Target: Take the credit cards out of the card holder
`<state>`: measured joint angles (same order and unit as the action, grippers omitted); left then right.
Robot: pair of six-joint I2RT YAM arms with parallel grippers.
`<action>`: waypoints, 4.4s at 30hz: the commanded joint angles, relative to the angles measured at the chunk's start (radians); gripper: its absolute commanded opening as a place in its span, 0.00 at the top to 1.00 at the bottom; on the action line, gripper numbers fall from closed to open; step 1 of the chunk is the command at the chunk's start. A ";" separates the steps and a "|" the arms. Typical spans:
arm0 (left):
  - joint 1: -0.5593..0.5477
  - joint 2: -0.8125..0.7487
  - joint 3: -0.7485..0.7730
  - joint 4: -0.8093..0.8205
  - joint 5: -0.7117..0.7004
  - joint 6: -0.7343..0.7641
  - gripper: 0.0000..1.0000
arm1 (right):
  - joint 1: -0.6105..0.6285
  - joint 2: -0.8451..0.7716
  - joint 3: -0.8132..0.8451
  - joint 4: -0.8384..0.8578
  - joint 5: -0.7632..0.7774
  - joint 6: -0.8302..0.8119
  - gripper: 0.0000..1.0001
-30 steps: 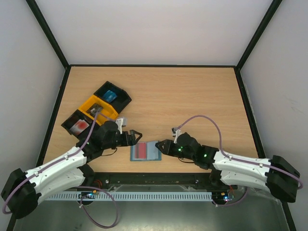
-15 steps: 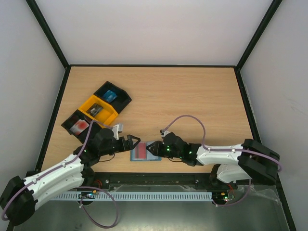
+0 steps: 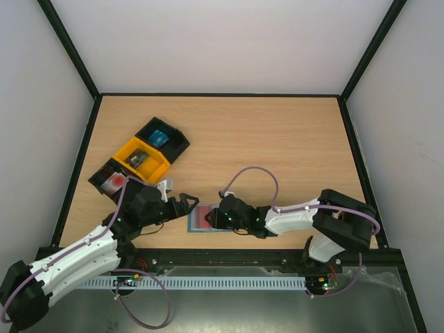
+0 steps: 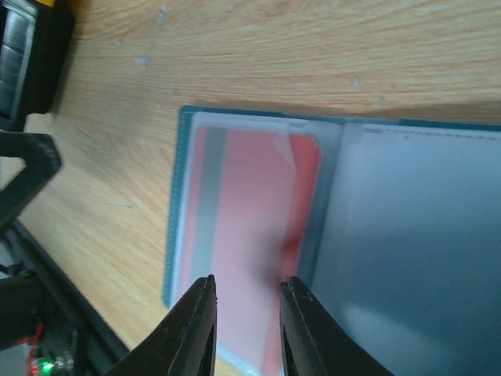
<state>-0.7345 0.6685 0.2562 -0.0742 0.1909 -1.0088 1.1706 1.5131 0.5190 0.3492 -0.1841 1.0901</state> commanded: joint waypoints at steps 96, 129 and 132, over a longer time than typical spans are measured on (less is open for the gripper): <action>-0.042 0.322 -0.107 0.511 0.166 -0.139 0.01 | 0.032 0.122 -0.154 0.292 0.032 0.042 0.90; -0.195 0.520 0.032 0.671 0.127 -0.190 0.00 | 0.032 -0.326 -0.278 0.033 0.238 0.027 0.61; -0.212 0.562 0.056 0.680 0.128 -0.183 0.01 | 0.032 -0.415 -0.295 -0.023 0.261 0.027 0.61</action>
<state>-0.9237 1.1873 0.2661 0.5488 0.3283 -1.2011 1.1938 1.1923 0.2497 0.4343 -0.0013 1.1255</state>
